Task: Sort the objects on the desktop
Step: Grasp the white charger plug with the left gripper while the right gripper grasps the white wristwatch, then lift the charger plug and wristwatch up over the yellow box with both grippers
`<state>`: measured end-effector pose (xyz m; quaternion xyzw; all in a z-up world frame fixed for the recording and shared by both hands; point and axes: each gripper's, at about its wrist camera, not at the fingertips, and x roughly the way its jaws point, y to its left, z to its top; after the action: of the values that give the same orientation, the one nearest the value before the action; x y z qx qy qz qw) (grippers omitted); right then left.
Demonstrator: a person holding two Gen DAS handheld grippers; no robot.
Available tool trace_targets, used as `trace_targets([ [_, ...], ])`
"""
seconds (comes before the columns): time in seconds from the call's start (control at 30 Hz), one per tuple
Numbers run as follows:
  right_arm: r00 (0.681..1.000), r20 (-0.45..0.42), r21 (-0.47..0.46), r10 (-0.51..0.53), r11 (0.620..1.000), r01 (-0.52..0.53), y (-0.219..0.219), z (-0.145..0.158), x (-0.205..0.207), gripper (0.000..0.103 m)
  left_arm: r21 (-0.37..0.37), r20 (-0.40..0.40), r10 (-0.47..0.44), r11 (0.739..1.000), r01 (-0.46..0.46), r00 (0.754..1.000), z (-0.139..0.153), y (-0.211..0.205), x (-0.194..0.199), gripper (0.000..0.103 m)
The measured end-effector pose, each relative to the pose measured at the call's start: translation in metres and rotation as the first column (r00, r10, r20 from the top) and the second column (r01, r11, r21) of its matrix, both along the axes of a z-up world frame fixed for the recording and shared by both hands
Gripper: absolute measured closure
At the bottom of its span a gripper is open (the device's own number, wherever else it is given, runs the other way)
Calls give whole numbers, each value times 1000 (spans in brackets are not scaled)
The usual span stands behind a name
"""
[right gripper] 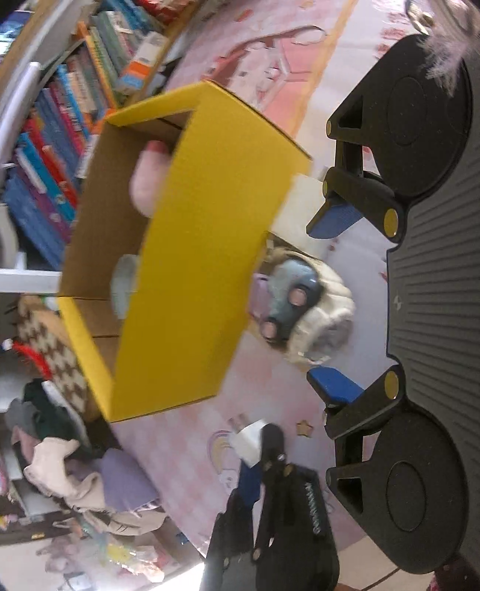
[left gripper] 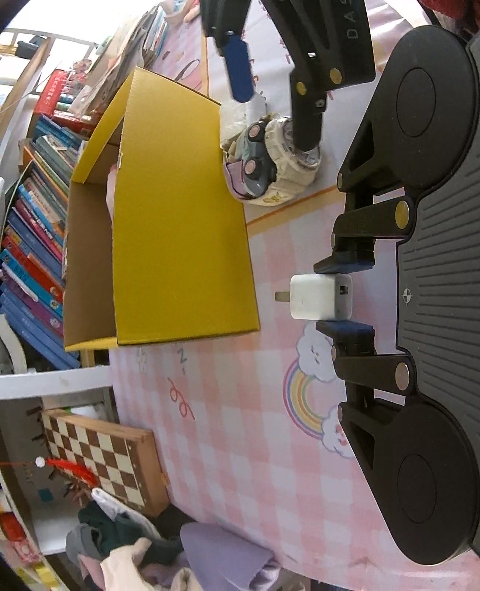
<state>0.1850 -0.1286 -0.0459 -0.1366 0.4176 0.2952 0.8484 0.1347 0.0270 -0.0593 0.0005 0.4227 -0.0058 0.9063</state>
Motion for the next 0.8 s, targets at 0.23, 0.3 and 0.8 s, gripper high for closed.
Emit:
trace_targets([
  [0.23, 985, -140, 43, -104, 993, 111, 10, -19, 13, 27, 14, -9, -22, 1000, 22, 1000, 1, 4, -12, 79],
  [0.3, 978, -149, 48, -143, 987, 151, 12, -22, 15, 27, 22, -7, -26, 999, 26, 1000, 3, 5, -16, 79],
  [0.8, 982, -65, 92, -177, 979, 182, 9, -8, -1, 37, 20, 22, -49, 999, 49, 999, 9, 14, -24, 79],
])
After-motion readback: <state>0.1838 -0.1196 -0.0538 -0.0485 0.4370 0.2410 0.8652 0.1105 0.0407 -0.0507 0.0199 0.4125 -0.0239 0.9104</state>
